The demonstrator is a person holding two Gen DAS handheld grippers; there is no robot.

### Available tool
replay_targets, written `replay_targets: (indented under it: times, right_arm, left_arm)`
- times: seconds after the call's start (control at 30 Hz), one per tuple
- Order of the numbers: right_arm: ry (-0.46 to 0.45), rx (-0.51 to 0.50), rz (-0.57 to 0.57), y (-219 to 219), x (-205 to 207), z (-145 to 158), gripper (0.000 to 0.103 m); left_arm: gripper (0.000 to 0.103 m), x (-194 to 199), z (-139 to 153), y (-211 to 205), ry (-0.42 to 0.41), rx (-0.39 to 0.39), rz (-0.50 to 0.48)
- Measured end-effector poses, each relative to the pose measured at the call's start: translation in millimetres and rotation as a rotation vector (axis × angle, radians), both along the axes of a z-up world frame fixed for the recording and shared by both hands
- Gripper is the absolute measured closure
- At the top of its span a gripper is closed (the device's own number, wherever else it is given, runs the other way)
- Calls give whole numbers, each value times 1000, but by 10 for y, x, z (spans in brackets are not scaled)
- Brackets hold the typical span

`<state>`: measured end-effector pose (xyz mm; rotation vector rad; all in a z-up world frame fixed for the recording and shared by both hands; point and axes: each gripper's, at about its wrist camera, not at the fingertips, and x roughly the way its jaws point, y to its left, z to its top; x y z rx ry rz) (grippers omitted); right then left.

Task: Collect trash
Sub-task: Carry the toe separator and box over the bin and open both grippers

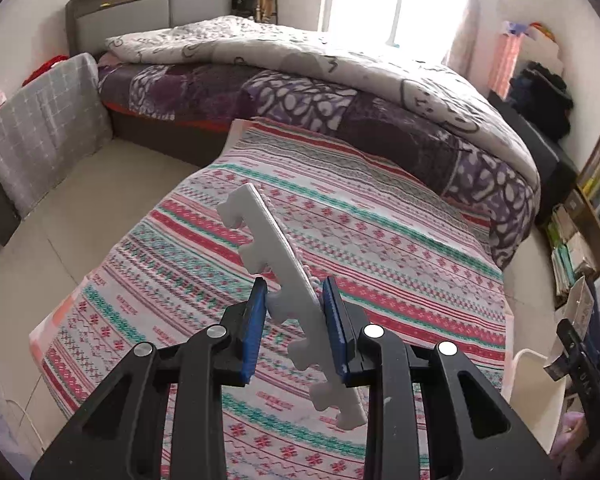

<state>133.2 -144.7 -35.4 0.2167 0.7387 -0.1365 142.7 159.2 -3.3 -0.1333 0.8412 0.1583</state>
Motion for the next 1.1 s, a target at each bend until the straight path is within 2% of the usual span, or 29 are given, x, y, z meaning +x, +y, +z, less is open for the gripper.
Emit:
replay_targets:
  times: [0.47,0.8,0.87,0.93,1.1]
  right_arm:
    - [16,35,-140,-790,-242,18,46]
    - [95,81,-268,-1291,-451,-90,44]
    - [102,90,-289,-1375,-495,-102,41]
    - [100,87,-321,-1479,-569,-94,26]
    - [83,65,-369,-1656,-715,-43,16]
  left_arm:
    - [74,32,-65,-853,-6,36,-145]
    - [74,-34,-147,-1420,0,59,-254]
    - [74,-49,-164,-1551,2,60,-280]
    - [74,-70,-178,-1682,2,62,-306]
    - [74,-128,-229,-2020,13,54,-371]
